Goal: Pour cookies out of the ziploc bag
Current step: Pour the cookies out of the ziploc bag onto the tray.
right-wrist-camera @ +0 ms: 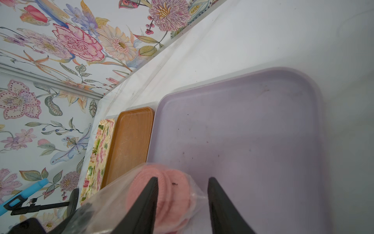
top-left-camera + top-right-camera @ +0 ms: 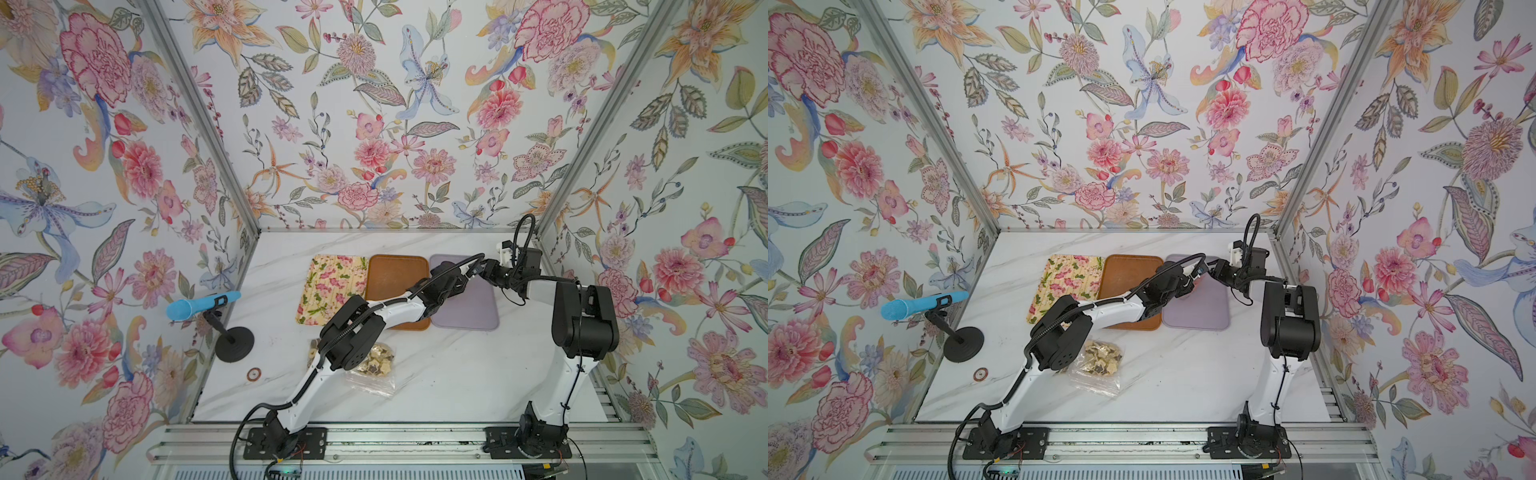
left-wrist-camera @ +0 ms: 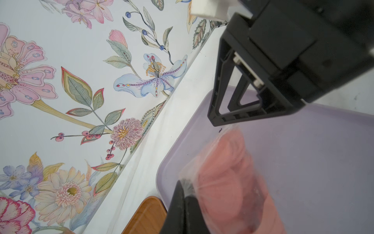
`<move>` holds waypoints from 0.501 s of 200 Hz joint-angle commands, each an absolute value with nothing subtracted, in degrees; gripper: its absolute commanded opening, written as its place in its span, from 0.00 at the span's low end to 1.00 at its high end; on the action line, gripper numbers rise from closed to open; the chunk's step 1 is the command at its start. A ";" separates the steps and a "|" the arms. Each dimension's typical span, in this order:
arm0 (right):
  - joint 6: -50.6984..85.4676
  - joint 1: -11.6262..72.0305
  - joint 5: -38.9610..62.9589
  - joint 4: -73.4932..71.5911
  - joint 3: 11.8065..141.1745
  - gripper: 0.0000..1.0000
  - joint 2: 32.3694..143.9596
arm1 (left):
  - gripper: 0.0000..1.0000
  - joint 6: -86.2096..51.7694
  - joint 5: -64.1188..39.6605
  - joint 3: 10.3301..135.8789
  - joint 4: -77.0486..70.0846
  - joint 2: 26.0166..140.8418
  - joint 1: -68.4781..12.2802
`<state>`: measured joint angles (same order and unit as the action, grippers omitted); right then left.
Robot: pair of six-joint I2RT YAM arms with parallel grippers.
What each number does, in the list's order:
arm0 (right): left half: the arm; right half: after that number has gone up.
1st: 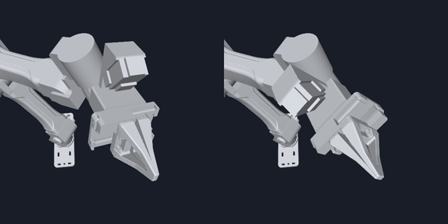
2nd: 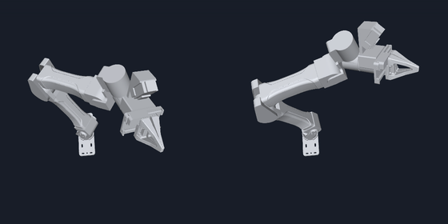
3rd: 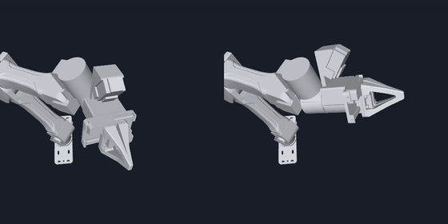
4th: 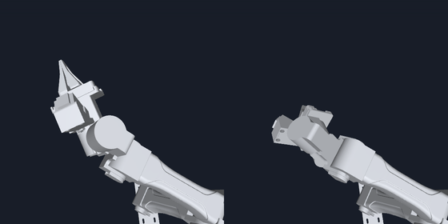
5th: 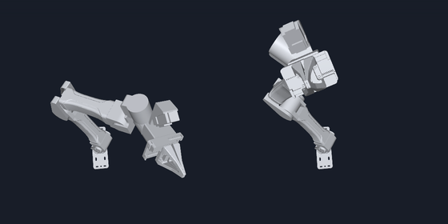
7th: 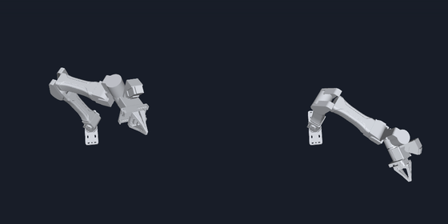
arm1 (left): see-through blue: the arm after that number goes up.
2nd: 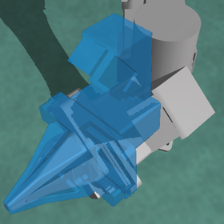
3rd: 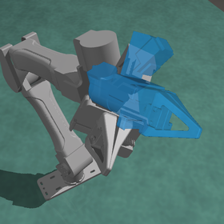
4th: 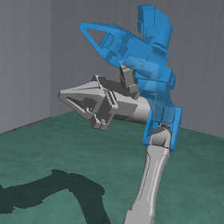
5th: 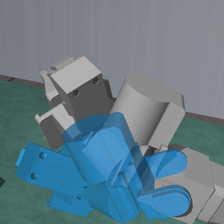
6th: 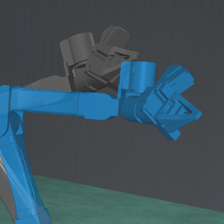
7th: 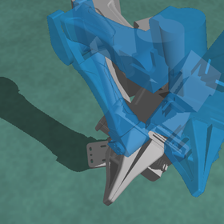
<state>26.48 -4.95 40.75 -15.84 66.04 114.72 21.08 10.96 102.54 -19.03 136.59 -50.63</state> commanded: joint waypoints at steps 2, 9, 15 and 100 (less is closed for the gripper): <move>29.14 -4.53 41.75 -18.63 65.74 0.44 116.26 | 0.00 21.18 12.14 101.26 -20.69 133.53 -50.19; 29.79 -4.48 42.49 -19.04 66.10 0.44 116.68 | 0.00 21.18 12.26 101.01 -20.74 133.51 -50.18; 30.34 -4.48 43.15 -18.94 66.49 0.44 116.95 | 0.00 21.18 12.27 101.04 -20.72 133.59 -50.21; 30.68 -5.01 40.48 -15.88 62.26 0.44 112.62 | 0.00 20.92 12.57 100.00 -21.18 133.38 -50.19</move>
<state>30.09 -4.91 41.36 -16.34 63.48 115.61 21.06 11.16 100.84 -19.49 136.59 -50.63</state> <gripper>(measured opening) 0.442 0.047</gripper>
